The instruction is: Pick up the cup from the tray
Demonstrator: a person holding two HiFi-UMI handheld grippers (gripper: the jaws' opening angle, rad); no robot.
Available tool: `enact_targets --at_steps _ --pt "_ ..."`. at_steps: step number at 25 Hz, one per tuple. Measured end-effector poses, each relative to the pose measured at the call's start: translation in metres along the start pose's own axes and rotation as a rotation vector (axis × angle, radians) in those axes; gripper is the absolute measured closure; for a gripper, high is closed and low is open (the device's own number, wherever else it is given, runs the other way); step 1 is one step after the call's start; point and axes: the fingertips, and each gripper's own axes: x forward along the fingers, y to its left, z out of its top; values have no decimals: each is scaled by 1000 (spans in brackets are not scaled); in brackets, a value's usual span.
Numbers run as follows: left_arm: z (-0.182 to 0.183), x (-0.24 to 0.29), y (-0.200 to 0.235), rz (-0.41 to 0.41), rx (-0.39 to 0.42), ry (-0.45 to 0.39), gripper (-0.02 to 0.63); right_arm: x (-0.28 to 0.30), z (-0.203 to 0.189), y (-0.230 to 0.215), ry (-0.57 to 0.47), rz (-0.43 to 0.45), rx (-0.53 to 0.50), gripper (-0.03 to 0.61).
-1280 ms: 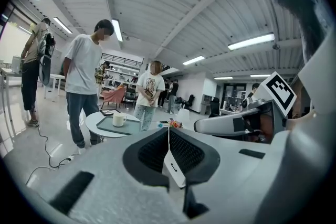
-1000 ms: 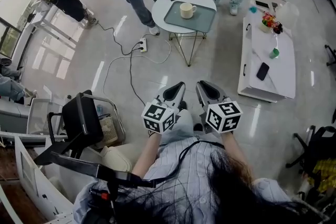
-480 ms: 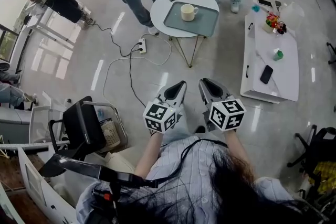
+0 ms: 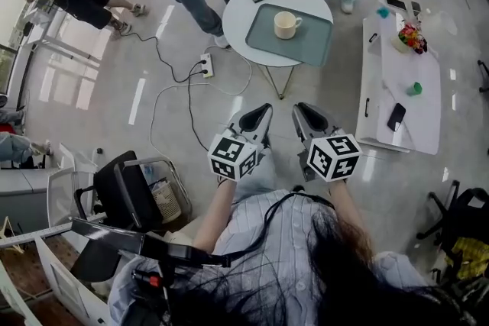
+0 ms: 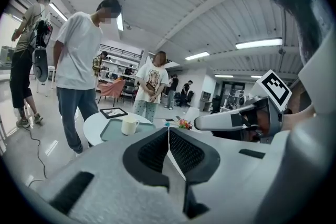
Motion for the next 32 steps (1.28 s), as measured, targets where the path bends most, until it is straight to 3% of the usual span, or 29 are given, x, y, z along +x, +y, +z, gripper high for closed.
enact_targets --at_steps 8,16,25,32 --pt "28 31 78 -50 -1 16 598 80 28 -7 15 -50 10 523" --pt "40 61 114 -151 15 42 598 123 47 -14 -9 -120 33 523" --pt "32 87 132 -190 -27 75 598 127 42 -36 24 -199 42 522" --pt "33 113 137 -195 -32 90 598 139 51 -62 36 -209 22 522"
